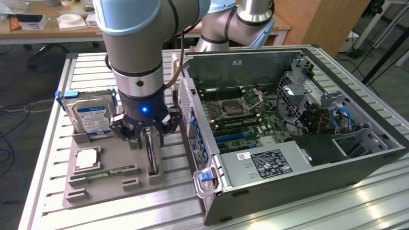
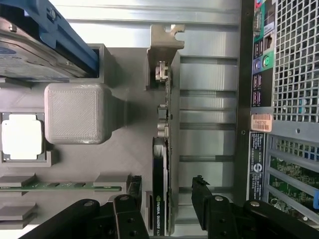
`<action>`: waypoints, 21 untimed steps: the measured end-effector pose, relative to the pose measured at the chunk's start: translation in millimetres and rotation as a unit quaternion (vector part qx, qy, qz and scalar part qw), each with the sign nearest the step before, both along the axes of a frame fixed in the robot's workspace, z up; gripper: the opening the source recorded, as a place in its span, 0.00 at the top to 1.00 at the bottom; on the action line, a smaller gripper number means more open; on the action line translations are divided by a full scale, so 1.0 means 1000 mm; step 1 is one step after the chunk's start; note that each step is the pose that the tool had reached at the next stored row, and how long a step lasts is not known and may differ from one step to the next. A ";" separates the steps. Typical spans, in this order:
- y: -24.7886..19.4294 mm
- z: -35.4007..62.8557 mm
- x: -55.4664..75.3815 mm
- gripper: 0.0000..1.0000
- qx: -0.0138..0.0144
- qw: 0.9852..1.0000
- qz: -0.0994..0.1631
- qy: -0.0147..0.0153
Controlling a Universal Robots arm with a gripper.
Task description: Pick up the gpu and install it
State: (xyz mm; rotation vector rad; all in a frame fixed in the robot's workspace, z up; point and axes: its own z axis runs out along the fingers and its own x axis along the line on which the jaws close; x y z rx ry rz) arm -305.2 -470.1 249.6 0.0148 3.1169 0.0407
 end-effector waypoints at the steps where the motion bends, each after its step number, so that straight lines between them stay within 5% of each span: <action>1: 0.0000 -0.0018 0.000 0.47 0.000 1.000 0.000 0.000; 21: 0.0057 -0.0145 -0.005 0.47 0.000 1.000 -0.004 0.000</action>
